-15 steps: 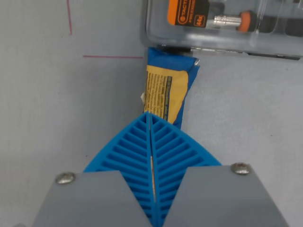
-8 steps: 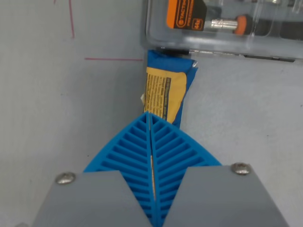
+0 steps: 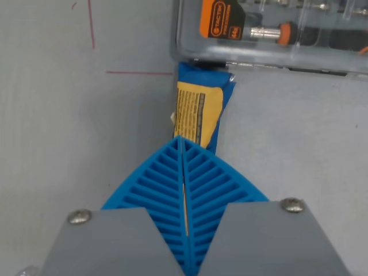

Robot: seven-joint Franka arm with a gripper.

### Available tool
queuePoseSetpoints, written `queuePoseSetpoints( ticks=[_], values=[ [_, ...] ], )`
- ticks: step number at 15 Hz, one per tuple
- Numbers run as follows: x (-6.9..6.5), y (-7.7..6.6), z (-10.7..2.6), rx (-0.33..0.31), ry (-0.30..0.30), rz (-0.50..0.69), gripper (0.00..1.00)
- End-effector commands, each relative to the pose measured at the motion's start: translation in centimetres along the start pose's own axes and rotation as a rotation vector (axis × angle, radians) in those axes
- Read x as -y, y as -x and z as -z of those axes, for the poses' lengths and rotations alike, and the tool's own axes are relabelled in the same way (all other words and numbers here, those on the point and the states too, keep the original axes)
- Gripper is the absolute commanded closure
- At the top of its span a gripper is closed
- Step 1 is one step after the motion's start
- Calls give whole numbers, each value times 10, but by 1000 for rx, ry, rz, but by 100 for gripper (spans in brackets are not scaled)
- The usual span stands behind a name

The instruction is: Pick up the blue bag

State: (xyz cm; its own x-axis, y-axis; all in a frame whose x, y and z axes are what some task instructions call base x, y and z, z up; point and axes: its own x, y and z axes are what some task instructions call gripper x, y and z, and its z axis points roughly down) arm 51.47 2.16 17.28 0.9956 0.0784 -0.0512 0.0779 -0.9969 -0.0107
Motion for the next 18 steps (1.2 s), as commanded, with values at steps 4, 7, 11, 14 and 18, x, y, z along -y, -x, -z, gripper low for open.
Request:
queuePoseSetpoints(
  ticks=[4, 7, 11, 14, 18],
  values=[
    [0, 14, 17, -66, 12, 19, 100],
    [0, 14, 22, -66, 12, 19, 100],
    [0, 15, 28, -66, 12, 19, 100],
    [1, 16, 33, -66, 12, 19, 100],
    [1, 16, 40, -66, 12, 19, 100]
  ],
)
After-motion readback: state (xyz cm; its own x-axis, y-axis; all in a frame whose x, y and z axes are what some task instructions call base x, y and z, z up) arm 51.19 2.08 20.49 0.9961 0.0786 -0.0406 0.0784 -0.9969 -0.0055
